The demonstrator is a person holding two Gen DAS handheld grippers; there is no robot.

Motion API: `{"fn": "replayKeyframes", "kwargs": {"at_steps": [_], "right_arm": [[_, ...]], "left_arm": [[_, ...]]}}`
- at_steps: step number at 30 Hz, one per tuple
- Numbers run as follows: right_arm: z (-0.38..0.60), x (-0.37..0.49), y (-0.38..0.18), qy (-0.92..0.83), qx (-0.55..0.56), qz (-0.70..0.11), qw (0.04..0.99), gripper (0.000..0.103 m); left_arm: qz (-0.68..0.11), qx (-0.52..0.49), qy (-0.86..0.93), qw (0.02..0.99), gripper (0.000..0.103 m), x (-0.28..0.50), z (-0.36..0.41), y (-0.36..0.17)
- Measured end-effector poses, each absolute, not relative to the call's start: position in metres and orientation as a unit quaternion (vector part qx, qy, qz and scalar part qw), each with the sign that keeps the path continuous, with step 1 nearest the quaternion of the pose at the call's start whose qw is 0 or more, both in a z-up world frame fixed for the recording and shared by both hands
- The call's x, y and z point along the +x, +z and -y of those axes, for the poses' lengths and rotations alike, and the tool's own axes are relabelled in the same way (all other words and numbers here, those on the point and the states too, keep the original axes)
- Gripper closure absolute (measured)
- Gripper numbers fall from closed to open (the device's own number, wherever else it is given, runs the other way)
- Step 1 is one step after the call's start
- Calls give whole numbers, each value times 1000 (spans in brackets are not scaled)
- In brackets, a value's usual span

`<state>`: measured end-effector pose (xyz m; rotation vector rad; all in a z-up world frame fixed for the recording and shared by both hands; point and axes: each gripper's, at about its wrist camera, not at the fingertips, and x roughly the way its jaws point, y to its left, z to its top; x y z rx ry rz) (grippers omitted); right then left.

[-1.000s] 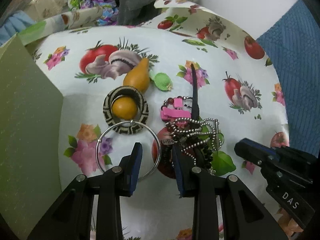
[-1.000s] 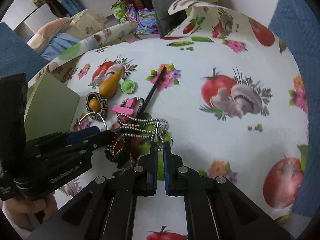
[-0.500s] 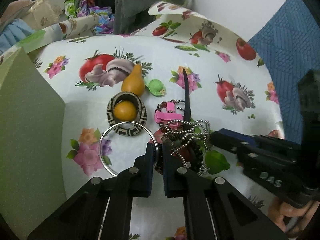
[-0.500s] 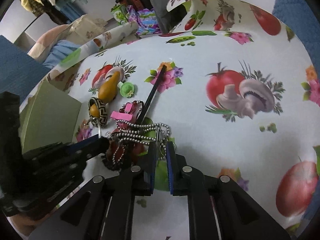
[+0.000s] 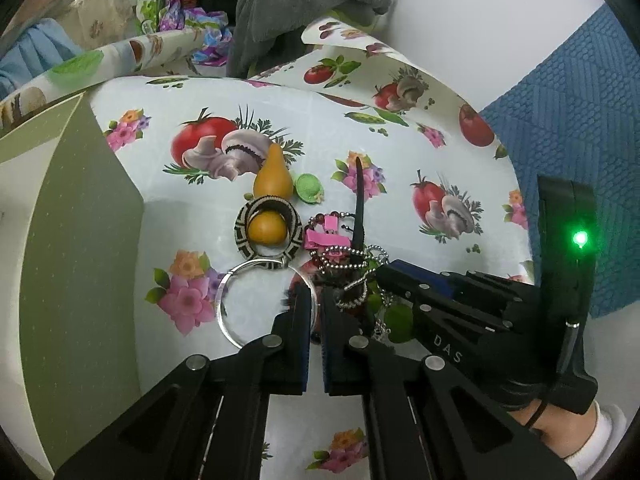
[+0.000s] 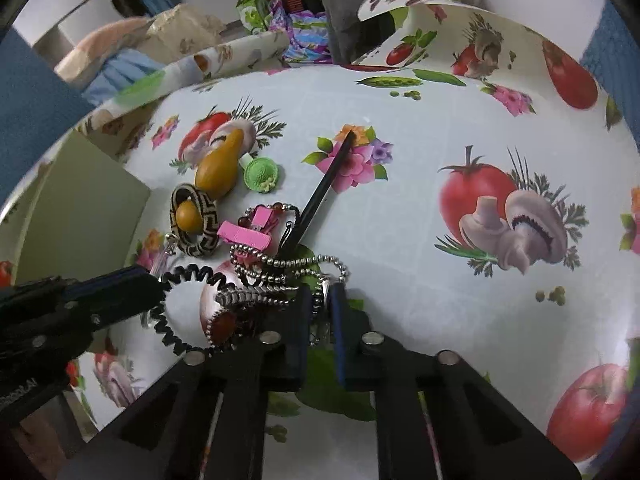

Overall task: Organize jewelry
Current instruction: 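Grasp a silver hook earring with the right tool while the left holds the hoop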

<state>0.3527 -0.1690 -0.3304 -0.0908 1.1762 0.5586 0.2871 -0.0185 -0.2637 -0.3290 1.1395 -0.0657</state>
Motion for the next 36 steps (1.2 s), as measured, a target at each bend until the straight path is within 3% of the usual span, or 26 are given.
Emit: {"fn": "replayKeyframes", "kwargs": {"at_steps": [12, 28, 30, 33, 36], "right_arm": [[189, 343, -309, 235, -26, -543, 806, 97], [231, 330, -324, 190, 41, -605, 772, 92], [233, 329, -324, 189, 48, -611, 767, 89], [235, 324, -323, 187, 46, -613, 767, 87], [232, 320, -329, 179, 30, -621, 763, 87]], "left_arm": [[-565, -153, -30, 810, 98, 274, 17, -287], [-586, -97, -67, 802, 96, 270, 31, -297], [-585, -83, -72, 803, 91, 268, 33, -296], [-581, -79, -75, 806, 70, 263, 34, -295], [-581, -79, -70, 807, 69, 260, 34, -296]]}}
